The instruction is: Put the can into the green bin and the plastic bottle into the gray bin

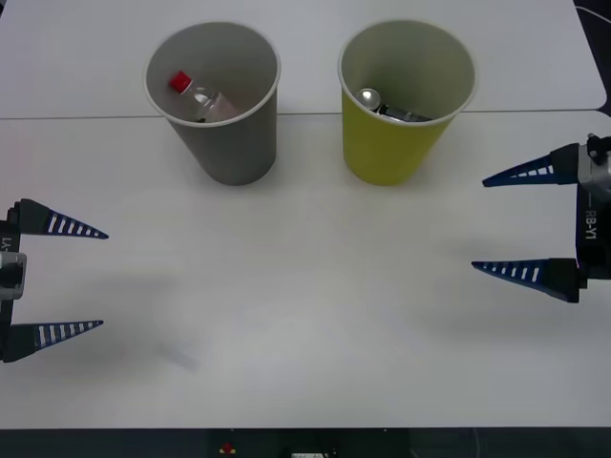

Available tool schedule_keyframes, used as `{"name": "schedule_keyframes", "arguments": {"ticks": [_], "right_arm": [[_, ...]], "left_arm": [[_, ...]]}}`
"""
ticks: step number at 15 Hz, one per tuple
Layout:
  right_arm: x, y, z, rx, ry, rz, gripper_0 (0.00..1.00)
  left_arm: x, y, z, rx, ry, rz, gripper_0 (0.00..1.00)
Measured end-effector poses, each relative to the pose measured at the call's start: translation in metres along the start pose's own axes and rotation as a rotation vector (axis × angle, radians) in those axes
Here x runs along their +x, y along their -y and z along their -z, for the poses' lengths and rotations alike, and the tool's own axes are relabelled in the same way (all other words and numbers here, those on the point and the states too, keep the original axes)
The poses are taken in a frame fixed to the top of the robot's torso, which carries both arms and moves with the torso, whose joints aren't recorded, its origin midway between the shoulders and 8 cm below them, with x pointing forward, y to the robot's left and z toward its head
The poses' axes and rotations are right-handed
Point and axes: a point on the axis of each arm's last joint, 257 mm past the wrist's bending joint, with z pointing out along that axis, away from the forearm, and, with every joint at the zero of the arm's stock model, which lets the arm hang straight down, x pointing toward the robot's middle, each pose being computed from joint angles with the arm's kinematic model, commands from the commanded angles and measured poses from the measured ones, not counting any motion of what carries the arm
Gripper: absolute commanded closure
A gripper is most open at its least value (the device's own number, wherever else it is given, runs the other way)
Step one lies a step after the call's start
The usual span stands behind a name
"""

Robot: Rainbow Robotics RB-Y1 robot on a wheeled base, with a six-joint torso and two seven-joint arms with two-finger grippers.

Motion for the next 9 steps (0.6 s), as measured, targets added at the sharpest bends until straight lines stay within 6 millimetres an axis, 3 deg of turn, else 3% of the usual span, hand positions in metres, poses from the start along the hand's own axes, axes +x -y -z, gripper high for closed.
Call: {"name": "schedule_keyframes", "arguments": {"ticks": [9], "right_arm": [[0.009, -0.009, 0.012, -0.036, -0.041, 0.02, 0.0]], "left_arm": [[0.0, 0.0, 0.0, 0.0, 0.0, 0.0, 0.0]]}}
